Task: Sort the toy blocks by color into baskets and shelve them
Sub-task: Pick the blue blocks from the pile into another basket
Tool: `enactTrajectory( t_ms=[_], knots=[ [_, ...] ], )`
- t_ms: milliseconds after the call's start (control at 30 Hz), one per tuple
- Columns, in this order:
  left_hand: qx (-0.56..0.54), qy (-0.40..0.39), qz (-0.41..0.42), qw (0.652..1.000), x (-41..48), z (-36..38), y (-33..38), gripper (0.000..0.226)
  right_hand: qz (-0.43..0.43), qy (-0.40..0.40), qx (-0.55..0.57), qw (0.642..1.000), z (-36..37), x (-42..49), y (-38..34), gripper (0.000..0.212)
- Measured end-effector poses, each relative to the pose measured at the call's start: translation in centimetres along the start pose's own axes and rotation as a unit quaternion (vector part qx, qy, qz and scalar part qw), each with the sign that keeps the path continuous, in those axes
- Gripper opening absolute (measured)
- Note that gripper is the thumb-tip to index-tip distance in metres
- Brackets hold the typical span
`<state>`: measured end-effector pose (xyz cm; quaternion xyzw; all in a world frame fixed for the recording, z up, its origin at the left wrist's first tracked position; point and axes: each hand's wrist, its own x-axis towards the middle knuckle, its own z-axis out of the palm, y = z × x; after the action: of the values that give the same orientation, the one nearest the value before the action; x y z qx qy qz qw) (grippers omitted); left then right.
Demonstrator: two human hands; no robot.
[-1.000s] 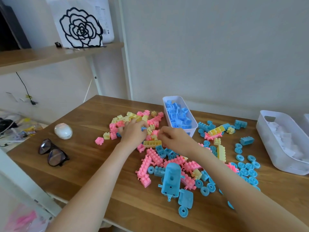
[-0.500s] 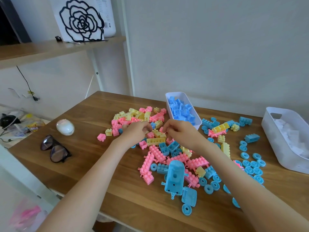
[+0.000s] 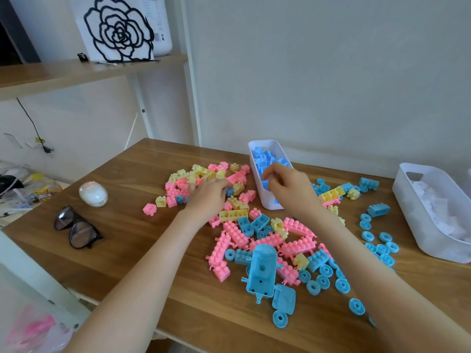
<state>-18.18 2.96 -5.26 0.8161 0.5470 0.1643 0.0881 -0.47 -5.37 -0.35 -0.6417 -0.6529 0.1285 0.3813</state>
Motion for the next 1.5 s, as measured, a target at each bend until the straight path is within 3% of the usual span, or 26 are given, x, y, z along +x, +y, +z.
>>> enactTrajectory(
  t_ms=[67, 233, 467, 867, 1100, 1233, 1367, 1500],
  knots=[
    [-0.016, 0.012, -0.009, 1.000, -0.1, 0.1, 0.4, 0.027, 0.005, 0.037, -0.035, 0.999, 0.3, 0.5, 0.6, 0.019],
    [-0.022, 0.033, -0.011, 0.999, 0.3, 0.2, 1.0, 0.017, 0.034, -0.065, -0.051, 0.996, 1.2, 0.9, 1.8, 0.016],
    [-0.025, 0.046, -0.027, 0.998, 1.0, 0.8, 1.9, 0.011, -0.003, -0.087, -0.049, 0.995, 0.7, 0.5, 2.2, 0.016],
    [-0.106, 0.140, 0.025, 0.984, 1.1, -0.8, 4.7, 0.020, -0.011, -0.129, -0.052, 0.990, 0.0, -0.1, 2.2, 0.019],
    [-0.174, 0.112, 0.088, 0.974, 2.3, -0.6, 7.6, 0.024, -0.071, -0.147, -0.105, 0.981, -1.0, 0.2, 2.7, 0.024],
    [-0.187, 0.065, 0.111, 0.974, 3.0, 0.2, 8.0, 0.025, -0.069, -0.122, -0.060, 0.988, -2.1, -0.1, 3.4, 0.022],
    [-0.132, 0.041, 0.125, 0.983, 3.5, 0.6, 8.1, 0.027, -0.061, -0.065, -0.050, 0.995, -3.1, 0.1, 4.1, 0.024],
    [-0.068, 0.025, 0.134, 0.988, 3.6, 0.6, 8.3, 0.030, -0.058, -0.071, -0.081, 0.993, -3.2, 0.4, 4.6, 0.026]
  ],
)
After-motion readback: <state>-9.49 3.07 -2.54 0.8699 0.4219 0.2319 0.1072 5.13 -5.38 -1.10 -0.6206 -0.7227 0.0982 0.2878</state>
